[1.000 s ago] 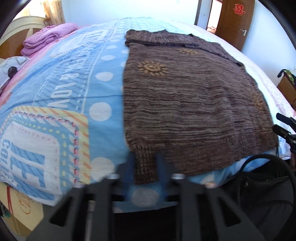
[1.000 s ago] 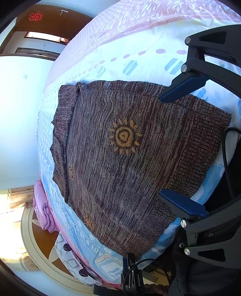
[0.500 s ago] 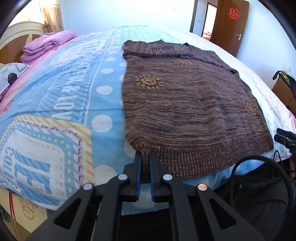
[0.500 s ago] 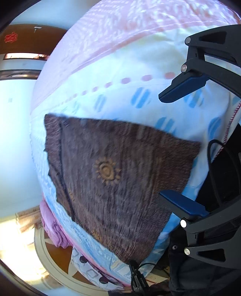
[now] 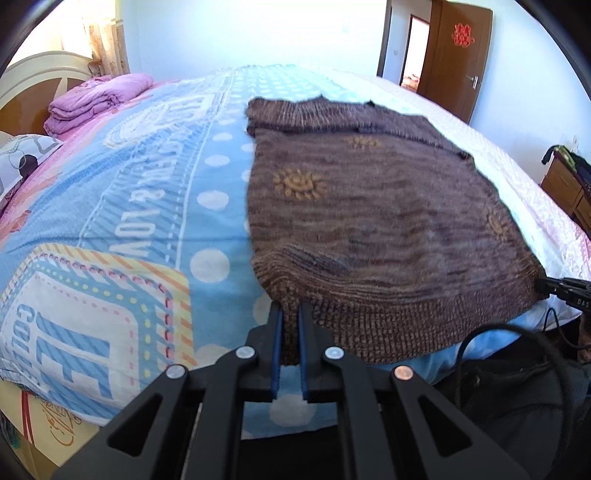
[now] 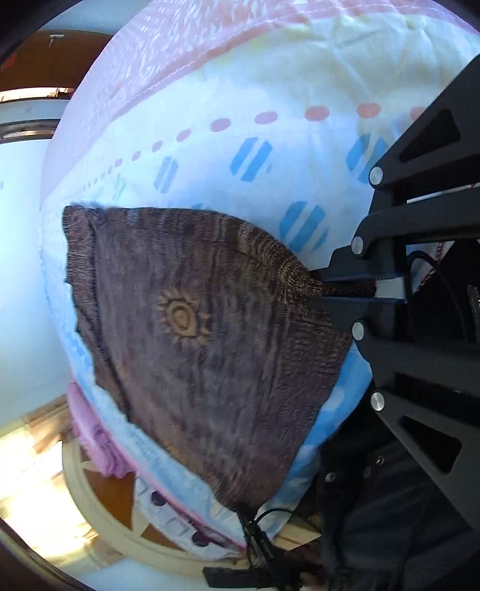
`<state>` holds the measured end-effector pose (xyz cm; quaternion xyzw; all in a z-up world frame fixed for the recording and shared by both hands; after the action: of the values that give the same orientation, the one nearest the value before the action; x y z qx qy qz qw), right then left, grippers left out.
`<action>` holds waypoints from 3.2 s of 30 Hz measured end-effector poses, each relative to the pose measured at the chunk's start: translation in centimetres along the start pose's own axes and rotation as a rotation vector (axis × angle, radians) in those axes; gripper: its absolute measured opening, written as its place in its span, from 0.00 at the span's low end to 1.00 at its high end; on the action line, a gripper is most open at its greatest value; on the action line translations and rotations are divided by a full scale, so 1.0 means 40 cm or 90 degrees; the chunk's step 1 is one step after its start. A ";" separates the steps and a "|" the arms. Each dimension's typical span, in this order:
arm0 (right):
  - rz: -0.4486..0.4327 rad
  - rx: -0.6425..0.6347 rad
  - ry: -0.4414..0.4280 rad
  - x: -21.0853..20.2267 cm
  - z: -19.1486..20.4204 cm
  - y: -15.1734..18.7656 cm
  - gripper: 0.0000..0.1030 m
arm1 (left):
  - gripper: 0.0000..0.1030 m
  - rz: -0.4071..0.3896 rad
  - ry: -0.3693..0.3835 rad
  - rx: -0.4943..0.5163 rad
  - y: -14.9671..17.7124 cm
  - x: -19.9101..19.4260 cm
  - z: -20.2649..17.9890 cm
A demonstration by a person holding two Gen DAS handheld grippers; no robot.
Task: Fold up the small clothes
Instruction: 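Grasp the ribbed sweater hem with the left gripper while the right gripper grasps it too, then lift the held hem with both grippers and fold it toward the collar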
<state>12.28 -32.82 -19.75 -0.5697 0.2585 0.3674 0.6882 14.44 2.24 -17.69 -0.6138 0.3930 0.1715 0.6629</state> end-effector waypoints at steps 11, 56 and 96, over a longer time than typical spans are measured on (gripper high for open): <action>-0.112 0.003 -0.014 -0.066 0.009 -0.085 0.06 | 0.08 -0.036 0.016 -0.013 -0.063 -0.013 0.004; -0.268 0.006 -0.056 -0.137 -0.023 -0.411 0.06 | 0.48 0.089 0.028 -0.017 -0.095 0.147 -0.019; -0.268 0.015 0.019 0.097 -0.147 -0.840 0.06 | 0.05 -0.123 0.023 -0.072 -0.706 0.311 0.075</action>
<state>41.86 -40.45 -4.06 -0.6084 0.1484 0.2035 0.7526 43.29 -3.37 -7.81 -0.6881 0.3337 0.1178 0.6334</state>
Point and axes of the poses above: each gripper's, at about its wrist camera, not at the fingertips, and x roughly the way its jaws point, z to its left, y to its underside, the point moved 7 cm from there along x, roughly the way its jaws point, and after that the axes turned 4 degrees about -z, right-handed, at the moved point
